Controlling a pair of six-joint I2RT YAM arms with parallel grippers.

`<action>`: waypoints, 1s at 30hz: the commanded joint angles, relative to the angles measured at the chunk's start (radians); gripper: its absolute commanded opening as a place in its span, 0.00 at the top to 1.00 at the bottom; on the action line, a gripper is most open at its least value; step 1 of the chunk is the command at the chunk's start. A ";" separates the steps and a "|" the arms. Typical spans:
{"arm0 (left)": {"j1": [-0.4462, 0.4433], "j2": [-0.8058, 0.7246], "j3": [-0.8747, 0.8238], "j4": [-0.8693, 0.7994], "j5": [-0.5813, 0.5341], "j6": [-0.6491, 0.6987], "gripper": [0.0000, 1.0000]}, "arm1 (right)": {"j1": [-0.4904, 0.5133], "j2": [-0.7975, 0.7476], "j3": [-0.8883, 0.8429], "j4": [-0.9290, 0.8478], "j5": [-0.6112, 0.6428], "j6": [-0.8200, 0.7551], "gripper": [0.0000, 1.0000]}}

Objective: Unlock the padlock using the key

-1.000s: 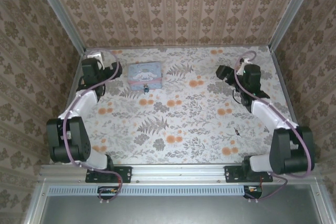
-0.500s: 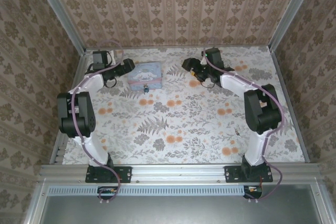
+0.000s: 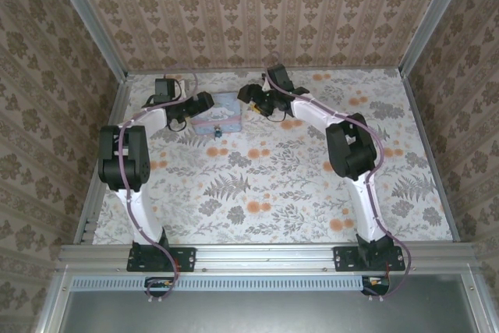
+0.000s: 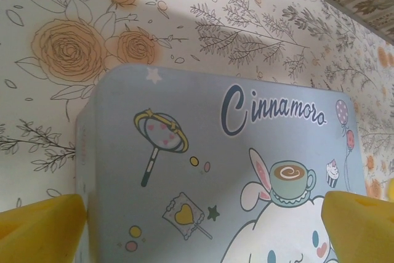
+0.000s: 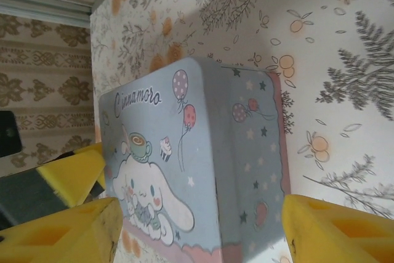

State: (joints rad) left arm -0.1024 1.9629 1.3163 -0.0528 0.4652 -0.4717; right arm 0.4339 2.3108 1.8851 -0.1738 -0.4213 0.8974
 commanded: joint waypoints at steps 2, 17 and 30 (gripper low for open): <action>-0.014 0.010 0.022 0.042 0.035 -0.018 0.00 | 0.019 0.100 0.121 -0.081 0.014 0.027 0.31; -0.172 -0.059 -0.059 0.074 0.035 -0.029 0.00 | 0.040 -0.108 -0.245 0.101 0.049 0.054 0.65; -0.473 -0.315 -0.397 0.219 -0.134 -0.185 0.00 | 0.051 -0.575 -1.010 0.413 0.151 0.152 0.63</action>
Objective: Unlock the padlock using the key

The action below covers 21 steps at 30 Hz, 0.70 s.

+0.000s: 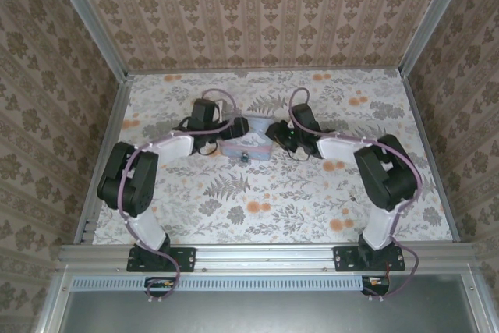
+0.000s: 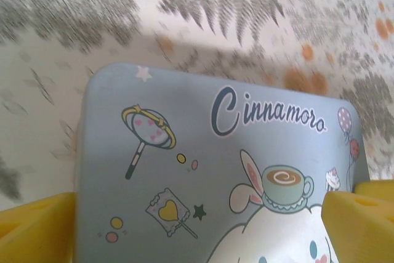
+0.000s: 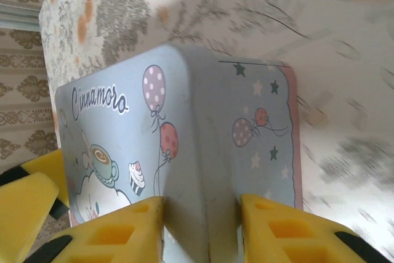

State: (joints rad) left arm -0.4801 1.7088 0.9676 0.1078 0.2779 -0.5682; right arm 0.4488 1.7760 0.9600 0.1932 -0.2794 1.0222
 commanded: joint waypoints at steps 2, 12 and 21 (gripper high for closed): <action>-0.134 -0.093 -0.093 0.065 0.011 -0.121 0.00 | 0.037 -0.087 -0.143 0.049 0.026 0.032 0.61; -0.136 -0.137 -0.188 0.079 -0.090 -0.170 0.00 | 0.033 -0.175 -0.188 -0.014 0.092 0.001 0.36; 0.017 -0.358 -0.203 -0.093 -0.068 -0.121 0.00 | -0.113 -0.534 -0.349 -0.328 0.188 -0.113 0.29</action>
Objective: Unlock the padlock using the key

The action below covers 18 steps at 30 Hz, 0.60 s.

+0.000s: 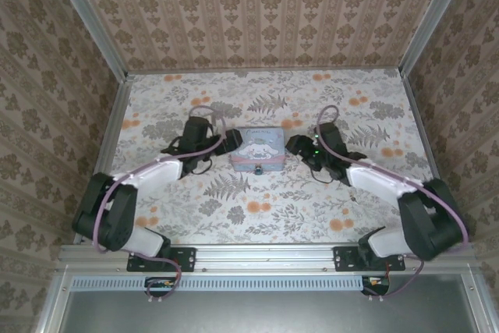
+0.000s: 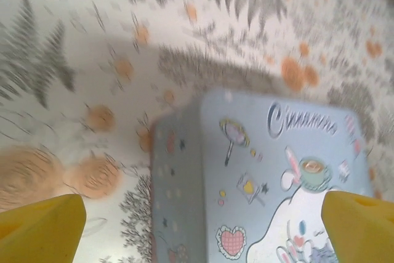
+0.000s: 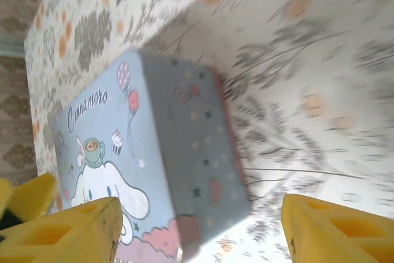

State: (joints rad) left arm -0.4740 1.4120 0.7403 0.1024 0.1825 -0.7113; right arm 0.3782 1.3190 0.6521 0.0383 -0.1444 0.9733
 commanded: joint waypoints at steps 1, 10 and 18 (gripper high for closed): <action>0.011 -0.080 0.041 -0.116 0.031 0.035 0.00 | -0.066 -0.105 -0.051 -0.231 0.065 -0.090 0.30; -0.115 -0.070 0.170 -0.241 0.094 0.079 0.00 | -0.241 -0.220 -0.109 -0.511 0.158 -0.223 0.29; -0.225 0.000 0.227 -0.252 0.078 0.078 0.00 | -0.327 -0.253 -0.166 -0.538 0.148 -0.233 0.29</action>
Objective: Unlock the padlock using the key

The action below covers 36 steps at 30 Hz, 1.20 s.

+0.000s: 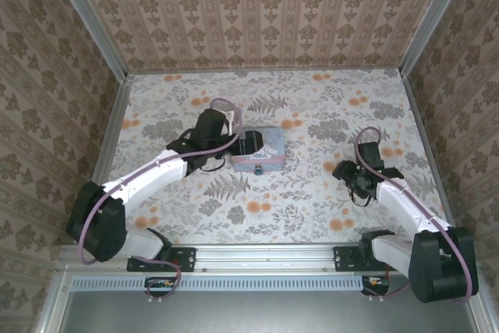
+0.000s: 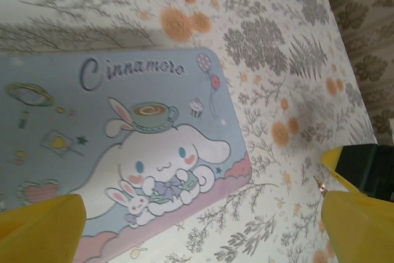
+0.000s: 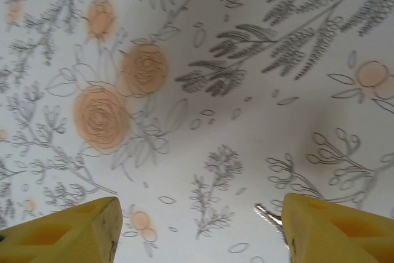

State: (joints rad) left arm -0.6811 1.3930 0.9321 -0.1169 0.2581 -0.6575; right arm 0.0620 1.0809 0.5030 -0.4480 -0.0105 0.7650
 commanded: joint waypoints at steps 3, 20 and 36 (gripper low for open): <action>-0.033 0.035 0.040 -0.024 -0.002 0.015 0.00 | -0.017 0.000 -0.026 -0.049 -0.003 -0.029 0.29; -0.041 0.025 0.031 0.002 -0.014 -0.003 0.00 | -0.003 -0.071 -0.108 -0.042 -0.190 0.057 0.34; -0.042 -0.006 0.002 0.011 -0.022 -0.004 0.00 | 0.354 0.120 -0.037 0.144 -0.094 0.265 0.37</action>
State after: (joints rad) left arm -0.7139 1.4155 0.9428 -0.1249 0.2459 -0.6582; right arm 0.3405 1.1301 0.4553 -0.4164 -0.0216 0.9550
